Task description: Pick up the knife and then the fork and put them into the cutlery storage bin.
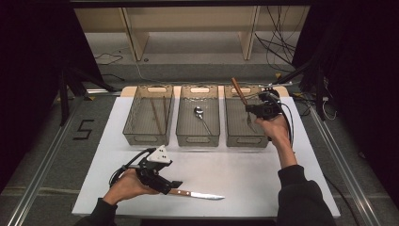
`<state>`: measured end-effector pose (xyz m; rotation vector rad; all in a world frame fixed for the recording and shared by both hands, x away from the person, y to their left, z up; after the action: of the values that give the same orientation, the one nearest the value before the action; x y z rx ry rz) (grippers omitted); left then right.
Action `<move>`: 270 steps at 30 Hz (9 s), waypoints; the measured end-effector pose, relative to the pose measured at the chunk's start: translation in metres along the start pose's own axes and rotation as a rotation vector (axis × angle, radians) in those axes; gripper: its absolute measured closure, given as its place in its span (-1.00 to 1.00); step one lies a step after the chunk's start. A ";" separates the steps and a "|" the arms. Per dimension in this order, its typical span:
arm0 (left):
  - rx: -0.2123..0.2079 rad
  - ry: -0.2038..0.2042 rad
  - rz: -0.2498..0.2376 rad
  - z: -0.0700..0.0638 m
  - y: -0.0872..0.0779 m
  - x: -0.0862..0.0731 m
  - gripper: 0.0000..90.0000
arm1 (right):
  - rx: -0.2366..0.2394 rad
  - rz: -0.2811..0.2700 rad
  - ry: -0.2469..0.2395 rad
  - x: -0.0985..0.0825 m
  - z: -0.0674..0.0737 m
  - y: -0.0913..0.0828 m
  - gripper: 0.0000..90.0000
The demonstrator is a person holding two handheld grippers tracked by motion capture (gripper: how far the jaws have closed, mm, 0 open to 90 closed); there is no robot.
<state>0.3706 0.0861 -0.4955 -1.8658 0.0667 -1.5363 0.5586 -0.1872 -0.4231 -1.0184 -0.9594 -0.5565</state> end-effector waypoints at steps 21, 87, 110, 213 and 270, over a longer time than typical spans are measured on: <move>0.023 -0.045 -0.097 0.003 -0.007 -0.002 -0.64 | -0.114 0.083 0.059 -0.020 -0.018 0.039 0.96; -0.033 0.131 0.238 -0.014 0.015 -0.050 -0.22 | 0.371 -0.050 -0.269 -0.124 0.110 -0.084 -0.45; -0.151 0.219 0.292 -0.029 0.015 -0.061 0.65 | 0.392 -0.035 -0.272 -0.135 0.115 -0.090 -0.43; -0.027 -0.123 -0.122 -0.006 -0.015 0.022 -0.60 | 0.295 -0.107 -1.044 -0.157 0.157 -0.085 0.79; 0.090 -0.157 -0.314 -0.003 -0.006 -0.022 -0.62 | 0.072 0.093 -0.096 0.000 0.007 0.005 0.79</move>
<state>0.3588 0.0994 -0.5108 -1.9860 -0.3782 -1.5597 0.5593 -0.1790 -0.4239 -1.0266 -1.0047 -0.3958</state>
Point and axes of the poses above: each handheld gripper's, and its own axes: y roughly forward along the jaws, x roughly out of its top, z roughly to its left, the point moved 9 cm from there along y, roughly forward along the jaws, and after that the axes turned 14 degrees about -z, right-handed, at the moved point
